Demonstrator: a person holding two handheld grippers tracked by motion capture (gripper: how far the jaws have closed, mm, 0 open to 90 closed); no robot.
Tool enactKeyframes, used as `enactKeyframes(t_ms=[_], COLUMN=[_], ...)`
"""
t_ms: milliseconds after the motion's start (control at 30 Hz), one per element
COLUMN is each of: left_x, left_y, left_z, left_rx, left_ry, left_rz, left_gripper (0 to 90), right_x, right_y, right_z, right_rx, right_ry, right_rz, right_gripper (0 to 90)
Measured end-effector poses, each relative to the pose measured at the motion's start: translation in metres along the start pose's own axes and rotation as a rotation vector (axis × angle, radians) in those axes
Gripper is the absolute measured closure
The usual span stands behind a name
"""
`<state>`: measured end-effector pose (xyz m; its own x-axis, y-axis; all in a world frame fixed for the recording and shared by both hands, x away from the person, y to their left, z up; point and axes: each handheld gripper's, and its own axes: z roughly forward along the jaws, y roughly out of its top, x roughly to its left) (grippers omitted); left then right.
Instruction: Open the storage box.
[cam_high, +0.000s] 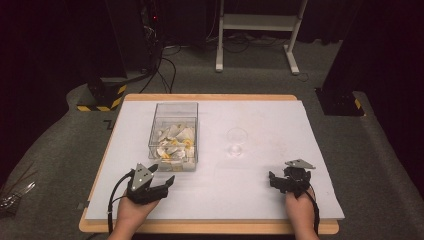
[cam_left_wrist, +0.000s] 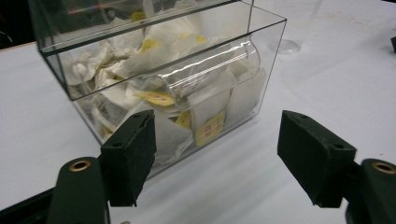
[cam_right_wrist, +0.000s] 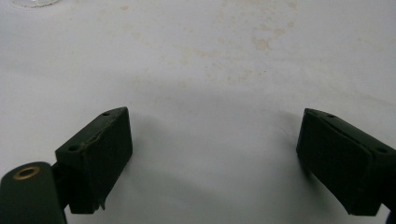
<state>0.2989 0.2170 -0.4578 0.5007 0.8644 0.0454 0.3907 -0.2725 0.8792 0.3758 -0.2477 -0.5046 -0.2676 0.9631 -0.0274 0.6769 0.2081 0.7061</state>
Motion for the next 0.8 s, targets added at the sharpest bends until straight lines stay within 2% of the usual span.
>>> enactKeyframes(t_ms=[267,333,633,800], left_x=[0.006,0.008,0.024,0.036], left_y=[0.003,0.003,0.006,0.01], left_z=[-0.01,-0.012,-0.02,-0.022], left_rx=[-0.014,-0.02,-0.057,-0.089], left_ry=[0.032,0.035,0.057,0.072], left_rz=[-0.005,-0.017,-0.062,-0.092], left_gripper=[28.4,29.0,38.7,48.6], right_x=[0.0,0.0,0.0,0.0], right_y=[0.0,0.0,0.0,0.0], right_z=[0.0,0.0,0.0,0.0], right_rx=[0.0,0.0,0.0,0.0], right_ry=[0.0,0.001,0.0,0.0], right_rz=[0.002,0.001,0.0,0.001], right_gripper=[10.5,10.5,10.5,10.5])
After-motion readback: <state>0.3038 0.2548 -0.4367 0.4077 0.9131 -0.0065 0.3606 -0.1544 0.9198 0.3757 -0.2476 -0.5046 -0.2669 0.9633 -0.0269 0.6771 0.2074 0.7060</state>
